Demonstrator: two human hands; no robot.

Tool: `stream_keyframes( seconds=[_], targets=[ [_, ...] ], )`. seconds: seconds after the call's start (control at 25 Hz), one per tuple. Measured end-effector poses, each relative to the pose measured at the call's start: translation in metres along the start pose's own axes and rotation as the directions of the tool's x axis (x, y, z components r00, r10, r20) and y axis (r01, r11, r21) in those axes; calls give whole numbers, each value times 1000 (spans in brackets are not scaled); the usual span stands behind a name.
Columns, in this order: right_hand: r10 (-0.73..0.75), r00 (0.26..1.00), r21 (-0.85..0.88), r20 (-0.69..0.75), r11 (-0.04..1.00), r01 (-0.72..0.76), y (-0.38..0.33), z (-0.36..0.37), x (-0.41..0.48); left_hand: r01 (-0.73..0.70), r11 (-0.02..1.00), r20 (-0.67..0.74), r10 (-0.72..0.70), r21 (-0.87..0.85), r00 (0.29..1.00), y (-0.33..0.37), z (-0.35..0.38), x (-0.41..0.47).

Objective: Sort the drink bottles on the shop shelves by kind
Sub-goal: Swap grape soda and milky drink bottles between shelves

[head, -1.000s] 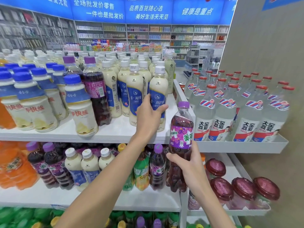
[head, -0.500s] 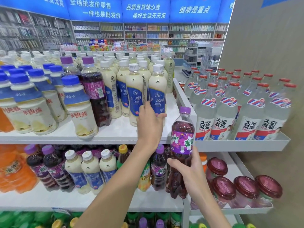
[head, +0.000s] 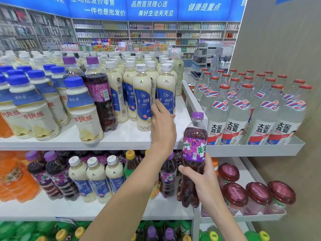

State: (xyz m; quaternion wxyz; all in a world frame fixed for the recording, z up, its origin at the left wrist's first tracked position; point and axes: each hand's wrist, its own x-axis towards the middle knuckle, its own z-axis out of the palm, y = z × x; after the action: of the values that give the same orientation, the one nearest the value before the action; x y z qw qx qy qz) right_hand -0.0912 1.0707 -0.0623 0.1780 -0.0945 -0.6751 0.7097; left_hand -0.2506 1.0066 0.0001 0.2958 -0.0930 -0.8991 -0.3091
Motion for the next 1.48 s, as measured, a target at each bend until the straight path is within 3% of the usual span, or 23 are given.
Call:
stream_keyframes(
  seconds=[0.44, 1.04, 1.28, 1.4, 1.48],
  targets=[
    [5, 1000, 6, 1, 1000, -5, 3, 2, -6, -25, 999, -34, 26, 27, 999, -7, 9, 2],
    [20, 1000, 6, 22, 1000, -20, 10, 8, -26, -93, 973, 102, 116, -210, 988, -44, -21, -21],
    [61, 998, 26, 32, 998, -62, 26, 15, -36, -99, 958, 68, 121, -271, 990, -82, -51, -80],
    [74, 997, 22, 37, 997, -75, 34, 18, -38, -31, 954, 74, 56, -299, 996, -95, -54, -109],
    [81, 995, 10, 52, 997, -81, 37, 19, -39, 67, 950, 159, -18, -306, 987, -102, -47, -120]
  ],
)
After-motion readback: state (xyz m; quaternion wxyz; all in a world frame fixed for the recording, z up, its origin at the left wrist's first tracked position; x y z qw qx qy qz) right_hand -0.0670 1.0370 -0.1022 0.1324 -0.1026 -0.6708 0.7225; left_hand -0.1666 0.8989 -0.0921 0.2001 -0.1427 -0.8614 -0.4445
